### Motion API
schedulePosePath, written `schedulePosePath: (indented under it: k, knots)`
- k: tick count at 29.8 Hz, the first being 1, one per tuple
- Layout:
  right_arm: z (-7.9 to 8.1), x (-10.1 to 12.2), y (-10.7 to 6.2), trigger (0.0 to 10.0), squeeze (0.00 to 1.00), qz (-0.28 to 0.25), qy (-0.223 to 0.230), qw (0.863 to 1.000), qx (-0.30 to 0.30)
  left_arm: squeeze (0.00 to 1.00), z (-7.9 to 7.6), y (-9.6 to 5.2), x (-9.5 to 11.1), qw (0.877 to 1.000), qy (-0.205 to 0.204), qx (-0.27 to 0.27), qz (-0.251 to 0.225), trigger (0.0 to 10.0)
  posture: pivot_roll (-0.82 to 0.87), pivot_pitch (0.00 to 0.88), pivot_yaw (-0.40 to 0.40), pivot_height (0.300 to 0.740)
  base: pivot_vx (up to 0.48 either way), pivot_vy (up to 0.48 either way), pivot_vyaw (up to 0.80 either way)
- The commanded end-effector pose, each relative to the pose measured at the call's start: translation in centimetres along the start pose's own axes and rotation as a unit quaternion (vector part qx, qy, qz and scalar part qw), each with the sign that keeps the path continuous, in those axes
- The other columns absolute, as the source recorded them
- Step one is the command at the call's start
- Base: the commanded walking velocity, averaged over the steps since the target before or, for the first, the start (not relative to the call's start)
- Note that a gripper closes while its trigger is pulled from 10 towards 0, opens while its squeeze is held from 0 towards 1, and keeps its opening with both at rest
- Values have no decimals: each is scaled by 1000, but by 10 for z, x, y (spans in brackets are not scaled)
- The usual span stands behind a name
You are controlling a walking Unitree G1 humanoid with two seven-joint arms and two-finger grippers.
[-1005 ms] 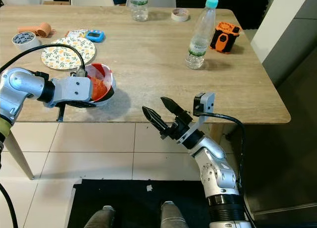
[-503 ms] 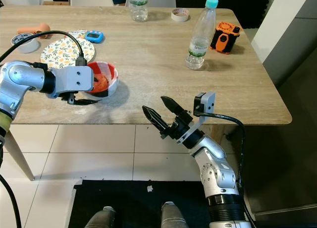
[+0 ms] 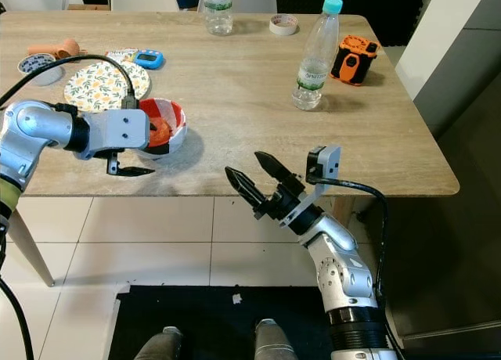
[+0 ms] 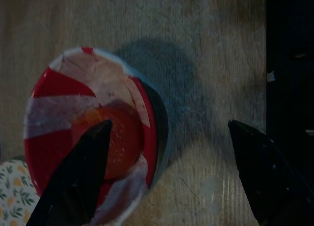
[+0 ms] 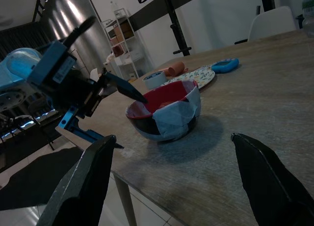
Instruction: Restocking fridge
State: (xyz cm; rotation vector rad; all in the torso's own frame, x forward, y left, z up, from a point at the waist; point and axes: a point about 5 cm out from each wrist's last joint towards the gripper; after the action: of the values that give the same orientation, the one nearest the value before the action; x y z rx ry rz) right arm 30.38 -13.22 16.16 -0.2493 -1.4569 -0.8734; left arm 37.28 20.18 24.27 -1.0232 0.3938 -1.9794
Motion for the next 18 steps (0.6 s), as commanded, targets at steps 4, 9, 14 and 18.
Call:
schedulePosePath:
  k: [4,9,14,18]
  knots:
    - [0,-1,-2,10000,0,5,-7,1000,-4,0,-4,13,-7,1000,-20,15,14,10000,-44,133,16,740,0,0,0]
    - [-1,0,-2,10000,0,3,-8,1000,-6,0,-3,16,-7,999,-27,29,7,0,-50,135,18,740,0,0,0]
    - [-1,1,-2,10000,0,2,-9,1000,-7,0,-2,16,-7,999,-29,31,7,0,-52,134,19,740,0,0,0]
    - [-2,2,-1,10000,0,0,-10,1000,-8,0,3,13,-5,999,-28,46,3,0,-55,128,19,740,0,0,0]
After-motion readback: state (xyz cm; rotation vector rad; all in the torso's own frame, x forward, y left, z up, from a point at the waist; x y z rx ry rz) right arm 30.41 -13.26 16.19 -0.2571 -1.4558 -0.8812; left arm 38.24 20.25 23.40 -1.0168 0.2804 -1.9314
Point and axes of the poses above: a point about 5 cm out from each wrist's last joint towards the gripper, its own y axis pointing out of the wrist towards the gripper, its own x axis along the axis of the wrist's last joint, z = x × y, and after that the axes turned 4 degrees about -y, right-handed
